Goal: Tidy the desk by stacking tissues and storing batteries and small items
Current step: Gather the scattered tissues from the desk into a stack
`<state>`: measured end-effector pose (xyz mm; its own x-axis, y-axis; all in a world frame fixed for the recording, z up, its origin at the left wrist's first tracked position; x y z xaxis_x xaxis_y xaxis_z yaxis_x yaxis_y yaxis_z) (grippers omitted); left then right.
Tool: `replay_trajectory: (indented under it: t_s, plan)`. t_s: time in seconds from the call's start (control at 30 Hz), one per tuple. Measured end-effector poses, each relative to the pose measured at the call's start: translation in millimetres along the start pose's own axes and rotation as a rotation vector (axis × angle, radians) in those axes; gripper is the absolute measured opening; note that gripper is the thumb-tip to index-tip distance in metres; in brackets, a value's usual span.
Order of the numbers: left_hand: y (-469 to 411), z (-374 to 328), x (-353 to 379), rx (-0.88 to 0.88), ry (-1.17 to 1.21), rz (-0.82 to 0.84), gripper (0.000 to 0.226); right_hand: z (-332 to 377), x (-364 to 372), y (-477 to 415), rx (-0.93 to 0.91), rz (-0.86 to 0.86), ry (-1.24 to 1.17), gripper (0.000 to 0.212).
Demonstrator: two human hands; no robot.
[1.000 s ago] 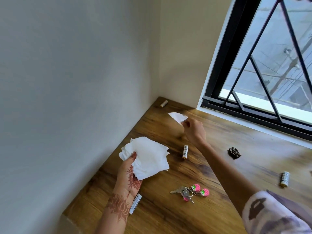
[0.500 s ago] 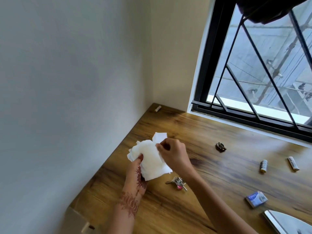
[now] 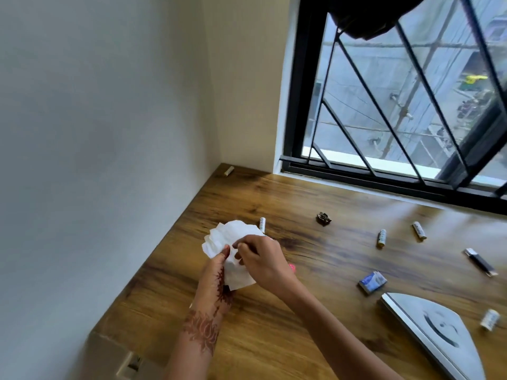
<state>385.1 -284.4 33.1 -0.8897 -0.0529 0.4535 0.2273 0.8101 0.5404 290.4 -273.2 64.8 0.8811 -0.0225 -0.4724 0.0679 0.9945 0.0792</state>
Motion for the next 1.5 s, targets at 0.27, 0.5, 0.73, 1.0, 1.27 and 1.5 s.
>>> replay_trajectory:
  t_s: [0.27,0.5,0.73,1.0,1.27,1.5]
  plan:
    - [6,33,28,-0.038,0.011,0.098,0.024,-28,-52,37,0.048,-0.297,-0.075,0.017]
    - [21,57,64,0.017,0.015,0.182,0.015,-74,-109,82,0.135,-0.484,0.005,0.014]
    - [36,85,112,-0.014,0.107,0.269,0.023,-155,-170,148,0.346,-0.721,0.304,0.040]
    - [55,130,141,0.010,0.072,0.219,0.017,-212,-192,204,0.642,-0.538,0.328,0.068]
    - [76,151,147,0.050,0.074,0.179,0.016,-219,-195,215,0.562,-0.475,0.054,0.037]
    - [96,160,142,0.049,0.087,0.139,0.019,-205,-196,216,0.377,-0.583,-0.121,0.026]
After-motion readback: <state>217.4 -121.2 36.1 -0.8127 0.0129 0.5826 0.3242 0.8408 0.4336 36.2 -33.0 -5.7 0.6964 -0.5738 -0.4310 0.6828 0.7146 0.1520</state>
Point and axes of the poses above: each hand's wrist, its own y-axis away from the middle knuckle, its own x-axis out of the palm, z = x × y, the point moved 2 cm from there along -y, towards the middle knuckle, and after that the axes turned 3 degrees about z, right-handed, at the moved point
